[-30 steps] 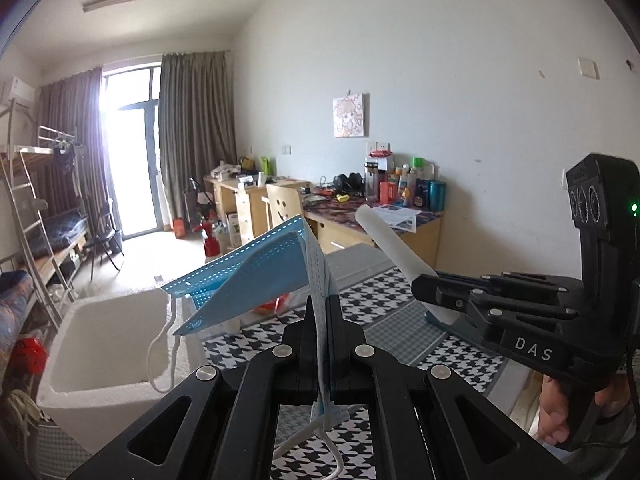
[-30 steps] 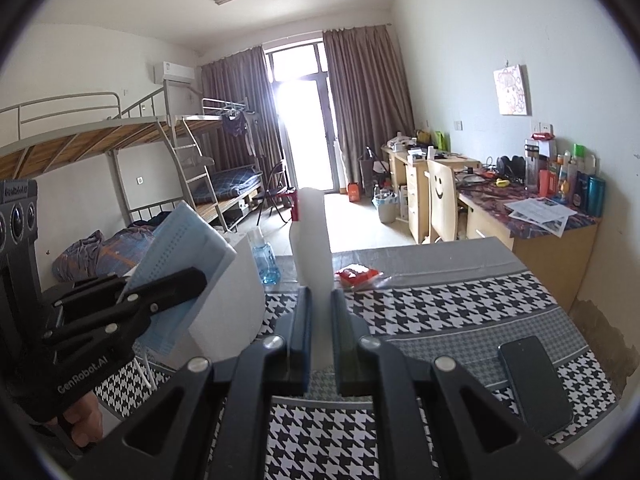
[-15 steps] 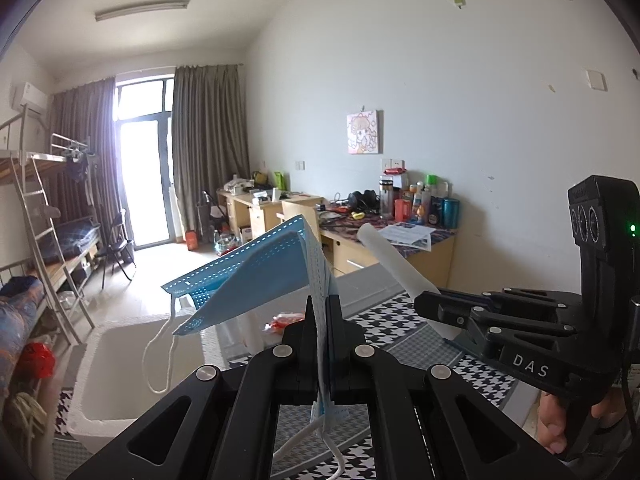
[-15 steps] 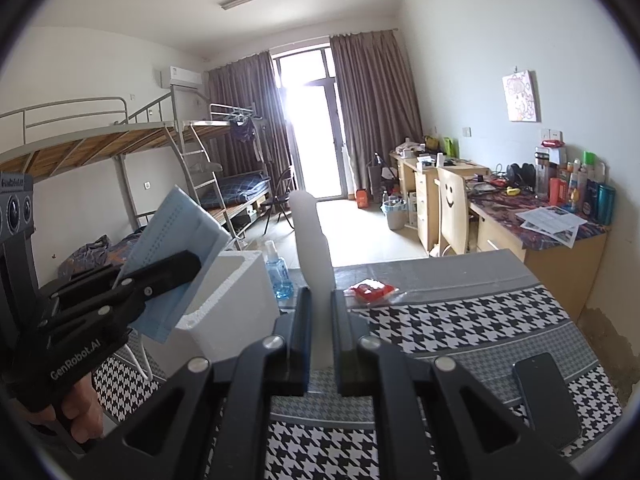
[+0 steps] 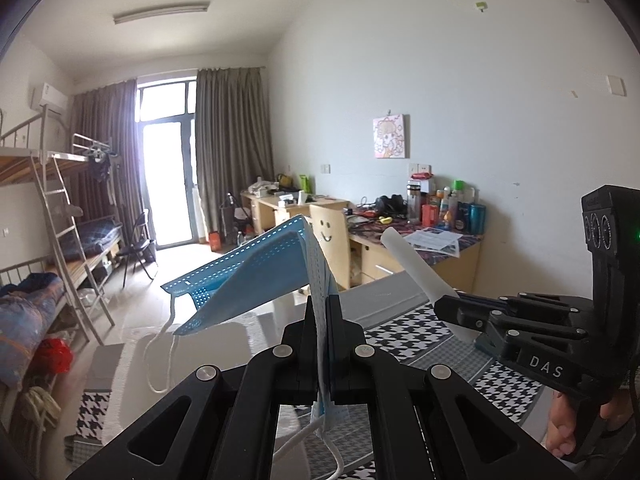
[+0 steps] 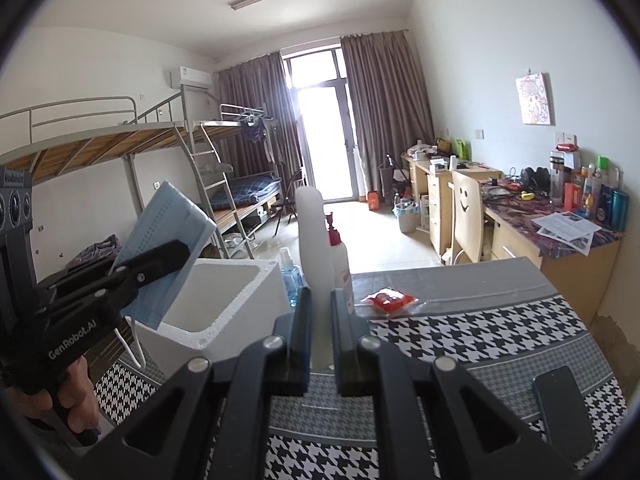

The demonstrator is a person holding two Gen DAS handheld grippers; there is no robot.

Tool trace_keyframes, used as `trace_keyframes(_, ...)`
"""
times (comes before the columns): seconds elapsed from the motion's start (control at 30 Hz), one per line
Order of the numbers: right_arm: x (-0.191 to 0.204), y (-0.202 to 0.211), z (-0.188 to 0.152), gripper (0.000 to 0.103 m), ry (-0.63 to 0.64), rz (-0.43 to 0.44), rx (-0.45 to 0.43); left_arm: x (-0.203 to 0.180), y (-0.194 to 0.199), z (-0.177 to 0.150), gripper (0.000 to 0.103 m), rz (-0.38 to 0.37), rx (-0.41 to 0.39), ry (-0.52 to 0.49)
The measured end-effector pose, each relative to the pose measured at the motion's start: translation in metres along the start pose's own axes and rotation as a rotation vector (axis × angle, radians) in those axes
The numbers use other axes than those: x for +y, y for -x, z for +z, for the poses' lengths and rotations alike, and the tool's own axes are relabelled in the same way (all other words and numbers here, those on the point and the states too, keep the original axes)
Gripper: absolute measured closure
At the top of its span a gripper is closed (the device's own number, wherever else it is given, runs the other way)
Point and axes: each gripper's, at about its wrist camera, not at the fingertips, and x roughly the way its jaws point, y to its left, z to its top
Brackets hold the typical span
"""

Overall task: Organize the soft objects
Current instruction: 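Carry the mask and tube with both tools over the white foam box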

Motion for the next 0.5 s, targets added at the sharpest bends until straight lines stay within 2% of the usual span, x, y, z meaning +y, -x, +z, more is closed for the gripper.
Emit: trace_keyframes(0.5, 0.022, -0.020, 0.006, 0.092, 0.026, 0.063, 0.020, 0.030, 0.009, 0.002, 0.100, 0.091, -0.016, 0.023)
